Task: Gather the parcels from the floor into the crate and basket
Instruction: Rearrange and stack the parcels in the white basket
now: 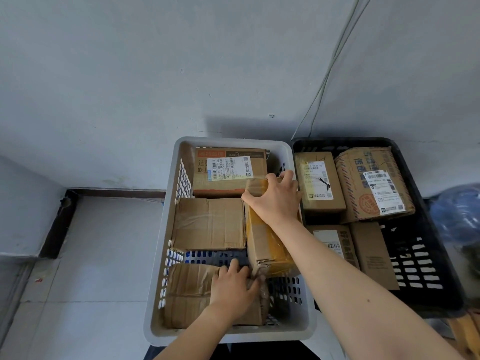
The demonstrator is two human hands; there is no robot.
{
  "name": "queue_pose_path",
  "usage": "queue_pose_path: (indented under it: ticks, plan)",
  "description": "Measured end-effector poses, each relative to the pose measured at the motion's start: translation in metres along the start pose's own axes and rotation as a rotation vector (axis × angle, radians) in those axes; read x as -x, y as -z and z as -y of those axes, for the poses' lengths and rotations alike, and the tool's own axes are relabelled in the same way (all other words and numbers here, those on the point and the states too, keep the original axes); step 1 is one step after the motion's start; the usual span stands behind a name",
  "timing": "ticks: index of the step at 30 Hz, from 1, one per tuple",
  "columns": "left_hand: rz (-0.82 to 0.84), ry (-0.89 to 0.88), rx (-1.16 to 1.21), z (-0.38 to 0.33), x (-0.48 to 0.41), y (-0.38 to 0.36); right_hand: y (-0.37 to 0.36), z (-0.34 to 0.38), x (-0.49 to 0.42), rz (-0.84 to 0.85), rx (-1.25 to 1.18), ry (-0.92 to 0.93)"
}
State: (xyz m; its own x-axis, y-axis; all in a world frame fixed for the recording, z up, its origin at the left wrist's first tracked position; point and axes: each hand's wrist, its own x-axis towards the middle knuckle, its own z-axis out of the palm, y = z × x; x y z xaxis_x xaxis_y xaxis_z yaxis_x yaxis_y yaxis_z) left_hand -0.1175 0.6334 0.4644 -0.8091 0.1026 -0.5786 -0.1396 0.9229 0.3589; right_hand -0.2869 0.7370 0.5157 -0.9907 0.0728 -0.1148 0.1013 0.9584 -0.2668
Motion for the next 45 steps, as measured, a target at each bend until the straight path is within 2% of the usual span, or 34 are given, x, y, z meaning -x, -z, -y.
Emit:
queue_pose_path:
  ticks: [6,12,15,19,22,24,26,27,28,31,36,37,40,41,42,43,45]
  plan:
    - [-0.110,-0.109,-0.211,0.000,-0.002,-0.005,-0.009,-0.008,0.012,-0.098,-0.050,0.035]
    - [-0.159,-0.143,-0.270,0.001,-0.001,-0.005,-0.009,-0.009,0.009,-0.032,-0.044,0.020]
    - [-0.121,-0.149,-0.289,0.006,0.001,-0.008,0.000,-0.006,0.006,0.103,-0.030,-0.017]
    - [-0.002,-0.230,-0.365,0.024,0.015,-0.017,0.015,-0.008,0.012,0.414,-0.025,-0.037]
    - [-0.003,-0.242,-0.327,0.029,0.019,-0.011,0.033,-0.015,0.024,0.503,-0.047,-0.092]
    - [0.034,-0.256,-0.343,0.034,0.018,-0.002,0.046,-0.022,0.037,0.459,-0.097,-0.119]
    - [-0.065,-0.329,-0.421,0.043,0.014,0.009,0.061,-0.033,0.049,0.320,-0.175,-0.130]
    - [-0.046,-0.333,-0.461,0.050,0.015,0.015,0.069,-0.039,0.054,0.239,-0.243,-0.139]
    - [-0.022,-0.306,-0.483,0.059,0.014,0.016,0.077,-0.045,0.059,0.166,-0.326,-0.157]
    - [-0.135,-0.229,-0.454,0.084,0.010,0.005,0.096,-0.059,0.068,0.047,-0.569,-0.233]
    - [-0.301,-0.163,-0.417,0.081,0.010,-0.012,0.104,-0.073,0.093,0.043,-0.669,-0.208]
    - [-0.302,-0.148,-0.406,0.080,0.010,-0.013,0.103,-0.076,0.100,0.046,-0.667,-0.203]
    - [-0.079,-0.109,-0.344,0.062,0.023,0.010,0.094,-0.082,0.118,0.043,-0.704,-0.192]
    - [-0.176,-0.104,-0.331,0.064,0.020,0.012,0.092,-0.082,0.123,0.051,-0.738,-0.199]
    - [-0.173,-0.082,-0.304,0.065,0.019,0.016,0.088,-0.082,0.128,0.059,-0.781,-0.214]
    - [-0.057,-0.037,-0.186,0.063,0.019,0.021,0.086,-0.080,0.132,0.066,-0.836,-0.236]
    - [-0.003,0.047,0.193,0.057,0.026,0.035,0.082,-0.077,0.137,0.072,-0.967,-0.334]
